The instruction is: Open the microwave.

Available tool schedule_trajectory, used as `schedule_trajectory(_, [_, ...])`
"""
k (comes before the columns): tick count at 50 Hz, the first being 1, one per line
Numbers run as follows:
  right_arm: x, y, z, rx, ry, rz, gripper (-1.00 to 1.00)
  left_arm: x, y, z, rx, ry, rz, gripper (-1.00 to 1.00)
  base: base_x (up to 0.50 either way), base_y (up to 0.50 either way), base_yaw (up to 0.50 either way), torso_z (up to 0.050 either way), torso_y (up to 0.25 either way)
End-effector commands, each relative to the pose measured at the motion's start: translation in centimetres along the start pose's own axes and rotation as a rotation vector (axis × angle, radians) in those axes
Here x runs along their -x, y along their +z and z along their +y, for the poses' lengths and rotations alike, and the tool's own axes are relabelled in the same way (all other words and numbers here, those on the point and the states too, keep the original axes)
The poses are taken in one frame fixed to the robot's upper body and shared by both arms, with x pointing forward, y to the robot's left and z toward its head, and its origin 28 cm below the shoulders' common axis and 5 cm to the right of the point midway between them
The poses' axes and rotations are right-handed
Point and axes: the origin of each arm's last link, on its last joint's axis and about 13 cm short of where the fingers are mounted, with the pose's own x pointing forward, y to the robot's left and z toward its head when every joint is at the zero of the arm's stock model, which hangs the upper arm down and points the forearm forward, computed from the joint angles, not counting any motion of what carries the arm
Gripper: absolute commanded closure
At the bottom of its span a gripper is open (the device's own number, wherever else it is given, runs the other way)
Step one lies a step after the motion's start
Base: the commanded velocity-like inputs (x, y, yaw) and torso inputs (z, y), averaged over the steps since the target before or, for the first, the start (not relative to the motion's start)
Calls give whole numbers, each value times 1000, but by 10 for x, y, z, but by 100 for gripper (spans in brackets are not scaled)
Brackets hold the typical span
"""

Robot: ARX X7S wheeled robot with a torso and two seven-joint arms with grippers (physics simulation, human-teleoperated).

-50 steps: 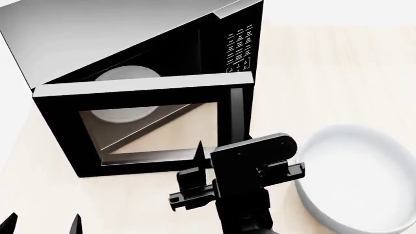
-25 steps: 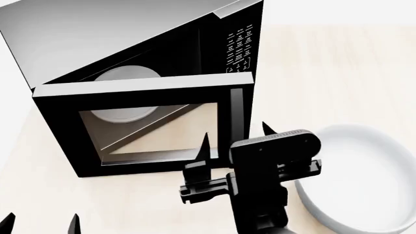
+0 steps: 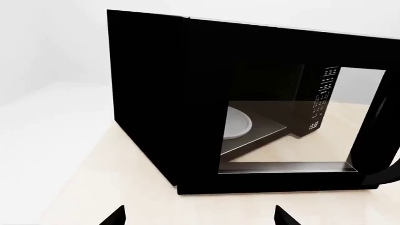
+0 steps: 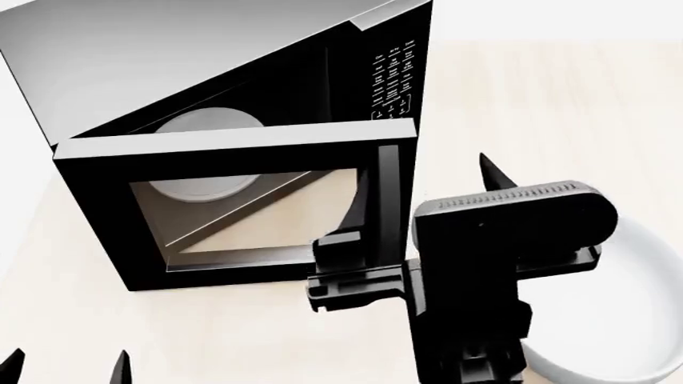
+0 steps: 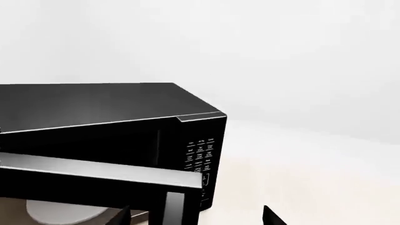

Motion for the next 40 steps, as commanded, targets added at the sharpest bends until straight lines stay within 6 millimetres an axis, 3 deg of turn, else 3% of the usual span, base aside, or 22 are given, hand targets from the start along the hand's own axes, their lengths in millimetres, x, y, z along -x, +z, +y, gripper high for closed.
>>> schedule_trajectory(1, [21, 47, -3, 58, -50, -101, -100, -1, -1, 1, 4, 2, 3, -100, 0, 0, 0, 0, 0])
schedule_trajectory(9, [18, 77, -3, 144, -56, -160, -100, 1, 0, 0, 4, -2, 0, -100, 0, 0, 0, 0, 0])
schedule_trajectory(18, [-13, 117, -7, 171, -74, -150, -100, 2, 2, -1, 8, -5, -1, -100, 0, 0, 0, 0, 0])
schedule_trajectory(20, [-20, 123, -7, 91, -37, -95, -100, 2, 2, -1, 7, -4, -1, -100, 0, 0, 0, 0, 0])
schedule_trajectory(30, [-51, 136, -9, 38, 5, 148, -100, 3, 2, -1, 10, -10, -1, -100, 0, 0, 0, 0, 0])
schedule_trajectory(40, [-85, 133, -10, -27, 9, 369, -100, 1, 2, 0, 16, -7, 1, -100, 0, 0, 0, 0, 0])
